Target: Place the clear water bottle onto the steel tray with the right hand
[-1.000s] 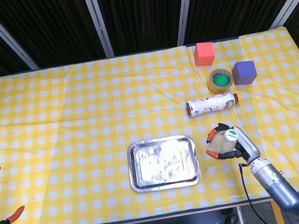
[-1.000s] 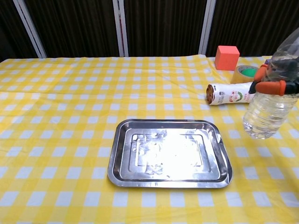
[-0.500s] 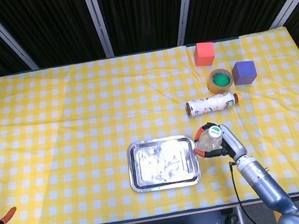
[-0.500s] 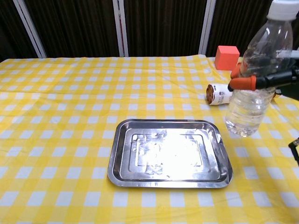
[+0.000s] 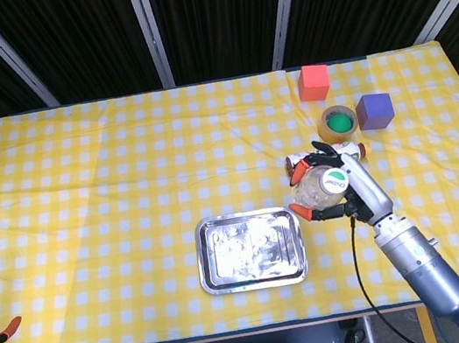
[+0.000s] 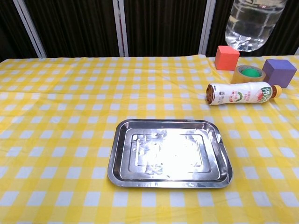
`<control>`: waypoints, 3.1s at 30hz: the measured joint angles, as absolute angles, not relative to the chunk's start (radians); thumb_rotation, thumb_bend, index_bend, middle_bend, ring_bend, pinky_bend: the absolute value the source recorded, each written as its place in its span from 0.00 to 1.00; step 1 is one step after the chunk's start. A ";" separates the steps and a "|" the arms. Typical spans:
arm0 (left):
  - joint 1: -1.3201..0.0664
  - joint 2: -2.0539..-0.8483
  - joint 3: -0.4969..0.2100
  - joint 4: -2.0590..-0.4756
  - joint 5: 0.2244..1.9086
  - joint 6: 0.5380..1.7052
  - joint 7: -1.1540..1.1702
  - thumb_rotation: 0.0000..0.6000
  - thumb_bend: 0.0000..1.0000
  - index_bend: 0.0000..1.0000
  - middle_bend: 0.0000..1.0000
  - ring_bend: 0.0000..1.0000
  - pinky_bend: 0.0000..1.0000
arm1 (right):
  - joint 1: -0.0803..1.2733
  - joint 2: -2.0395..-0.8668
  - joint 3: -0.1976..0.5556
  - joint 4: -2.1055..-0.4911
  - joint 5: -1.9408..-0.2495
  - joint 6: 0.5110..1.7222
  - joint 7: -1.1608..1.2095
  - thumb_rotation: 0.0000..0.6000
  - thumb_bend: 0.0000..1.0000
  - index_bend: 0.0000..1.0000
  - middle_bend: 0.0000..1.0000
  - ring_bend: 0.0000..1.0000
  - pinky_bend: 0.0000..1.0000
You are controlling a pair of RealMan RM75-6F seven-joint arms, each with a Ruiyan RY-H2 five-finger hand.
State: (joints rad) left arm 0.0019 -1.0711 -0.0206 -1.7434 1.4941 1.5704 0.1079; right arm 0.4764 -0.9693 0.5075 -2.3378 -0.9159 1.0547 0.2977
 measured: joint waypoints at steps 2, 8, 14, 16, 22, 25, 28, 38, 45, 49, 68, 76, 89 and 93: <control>0.004 -1.071 -0.021 -1.744 1.497 1.574 0.105 1.00 0.13 0.12 0.04 0.00 0.00 | 0.476 -0.959 0.491 -2.333 -0.897 1.048 0.292 1.00 0.39 0.80 0.65 0.31 0.00; 0.006 -1.072 -0.022 -1.742 1.504 1.580 0.098 1.00 0.13 0.12 0.03 0.00 0.00 | 0.456 -1.019 0.380 -2.211 -0.911 0.985 0.329 1.00 0.39 0.80 0.65 0.31 0.00; 0.007 -1.076 -0.024 -1.741 1.507 1.584 0.104 1.00 0.13 0.12 0.04 0.00 0.00 | 0.425 -1.163 0.280 -1.998 -0.987 0.900 0.460 1.00 0.40 0.80 0.65 0.31 0.00; 0.008 -1.077 -0.026 -1.741 1.505 1.585 0.105 1.00 0.13 0.12 0.04 0.00 0.00 | 0.415 -1.205 0.259 -1.944 -1.036 0.881 0.514 1.00 0.40 0.80 0.65 0.31 0.00; 0.008 -1.076 -0.025 -1.741 1.506 1.583 0.101 1.00 0.13 0.12 0.03 0.00 0.00 | 0.402 -1.224 0.260 -1.942 -1.128 0.876 0.570 1.00 0.41 0.80 0.65 0.31 0.00; 0.007 -1.075 -0.025 -1.741 1.507 1.581 0.098 1.00 0.13 0.12 0.03 0.00 0.00 | 0.405 -1.167 0.293 -2.014 -1.131 0.894 0.552 1.00 0.41 0.80 0.65 0.31 0.00; 0.008 -1.074 -0.024 -1.742 1.510 1.582 0.095 1.00 0.13 0.12 0.03 0.00 0.00 | 0.411 -1.073 0.344 -2.127 -1.119 0.919 0.507 1.00 0.41 0.80 0.65 0.31 0.00; 0.015 -1.066 -0.020 -1.750 1.521 1.591 0.081 1.00 0.13 0.12 0.03 0.00 0.00 | 0.421 -0.773 0.544 -2.354 -1.108 1.025 0.401 1.00 0.41 0.80 0.65 0.31 0.00; 0.019 -1.060 -0.019 -1.752 1.525 1.596 0.072 1.00 0.13 0.12 0.03 0.00 0.00 | 0.409 -0.852 0.387 -2.317 -1.068 0.993 0.361 1.00 0.41 0.80 0.65 0.31 0.00; 0.017 -1.063 -0.020 -1.750 1.521 1.590 0.079 1.00 0.13 0.12 0.03 0.00 0.00 | 0.392 -0.994 0.287 -2.219 -1.096 0.963 0.389 1.00 0.41 0.80 0.65 0.31 0.00; 0.008 -1.081 -0.019 -1.744 1.515 1.569 0.115 1.00 0.13 0.12 0.03 0.00 0.00 | 0.321 -1.075 0.235 -1.923 -1.201 0.968 0.691 1.00 0.42 0.80 0.65 0.31 0.00; 0.006 -1.096 -0.017 -1.750 1.519 1.567 0.154 1.00 0.13 0.12 0.03 0.00 0.00 | 0.257 -0.924 0.258 -1.783 -1.258 0.965 0.987 1.00 0.42 0.80 0.65 0.31 0.00; -0.001 -1.097 -0.023 -1.748 1.507 1.553 0.137 1.00 0.13 0.12 0.04 0.00 0.00 | 0.307 -0.965 0.231 -1.936 -1.411 0.936 0.963 1.00 0.42 0.80 0.65 0.31 0.00; -0.003 -1.091 -0.026 -1.742 1.501 1.550 0.116 1.00 0.13 0.12 0.04 0.00 0.00 | 0.359 -1.043 0.226 -2.036 -1.393 0.907 0.863 1.00 0.42 0.80 0.65 0.31 0.00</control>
State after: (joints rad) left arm -0.0029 -1.0905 -0.0261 -1.7420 1.5011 1.5498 0.1161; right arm 0.3591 -1.0434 0.2260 -2.0362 -1.3927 0.9073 0.8634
